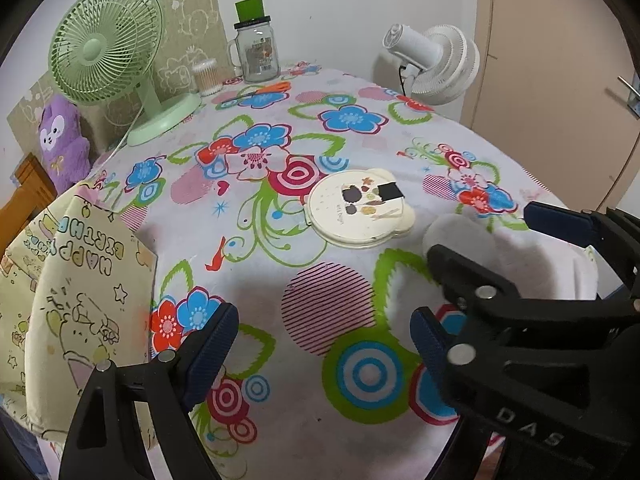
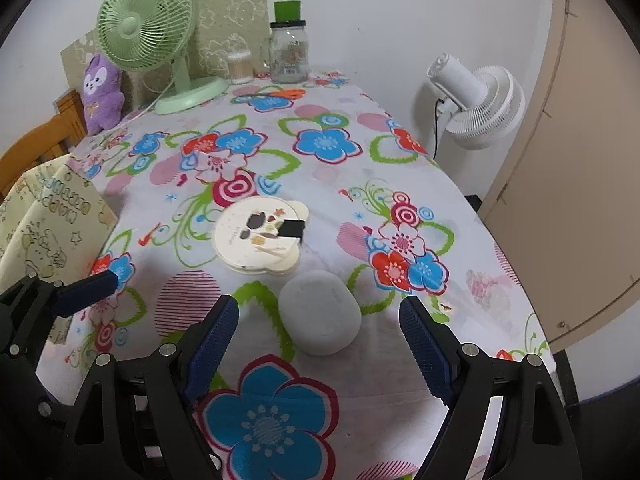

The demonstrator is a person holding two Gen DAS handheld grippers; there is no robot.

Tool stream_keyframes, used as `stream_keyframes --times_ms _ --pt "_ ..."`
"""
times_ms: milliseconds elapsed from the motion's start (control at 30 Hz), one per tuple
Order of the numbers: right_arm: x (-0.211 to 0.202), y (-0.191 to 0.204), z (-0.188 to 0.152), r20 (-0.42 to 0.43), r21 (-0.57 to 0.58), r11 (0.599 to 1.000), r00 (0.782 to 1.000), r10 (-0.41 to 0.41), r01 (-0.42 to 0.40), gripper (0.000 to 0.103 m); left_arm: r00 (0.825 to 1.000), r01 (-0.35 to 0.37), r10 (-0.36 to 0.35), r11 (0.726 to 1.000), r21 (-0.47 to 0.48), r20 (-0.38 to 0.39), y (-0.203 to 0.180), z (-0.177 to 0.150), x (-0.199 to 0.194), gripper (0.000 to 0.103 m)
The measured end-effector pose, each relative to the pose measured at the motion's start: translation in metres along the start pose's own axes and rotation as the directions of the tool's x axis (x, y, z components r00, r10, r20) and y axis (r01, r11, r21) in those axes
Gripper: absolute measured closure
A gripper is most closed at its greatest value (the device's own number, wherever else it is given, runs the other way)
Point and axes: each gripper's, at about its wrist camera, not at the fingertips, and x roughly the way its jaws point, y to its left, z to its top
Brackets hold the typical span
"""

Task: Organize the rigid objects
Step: 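Grasp the white oval object with the right gripper while the left gripper approaches the beige lid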

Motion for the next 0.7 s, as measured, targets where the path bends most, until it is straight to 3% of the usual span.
stream_keyframes --times_ms 433,500,567,700 --pt "0.029 -0.006 0.0 -0.057 0.025 1.0 0.998 0.0 0.002 0.018 0.999 0.01 -0.009 1.0 0.005 -0.034 -0.002 0.001 0.021 0.013" --pt "0.031 -0.006 0.0 -0.061 0.028 1.0 0.998 0.013 -0.012 0.023 0.999 0.007 -0.006 1.0 0.009 -0.032 -0.002 0.002 0.021 0.013" --pt "0.035 -0.006 -0.001 -0.07 0.033 0.999 0.997 0.023 -0.021 0.039 1.0 0.005 -0.004 1.0 0.013 -0.031 -0.003 0.003 0.021 0.013" --pt "0.035 -0.005 0.0 -0.057 0.026 0.999 0.998 0.03 -0.028 0.048 0.999 0.005 -0.005 1.0 0.017 -0.032 -0.004 0.006 0.023 0.013"
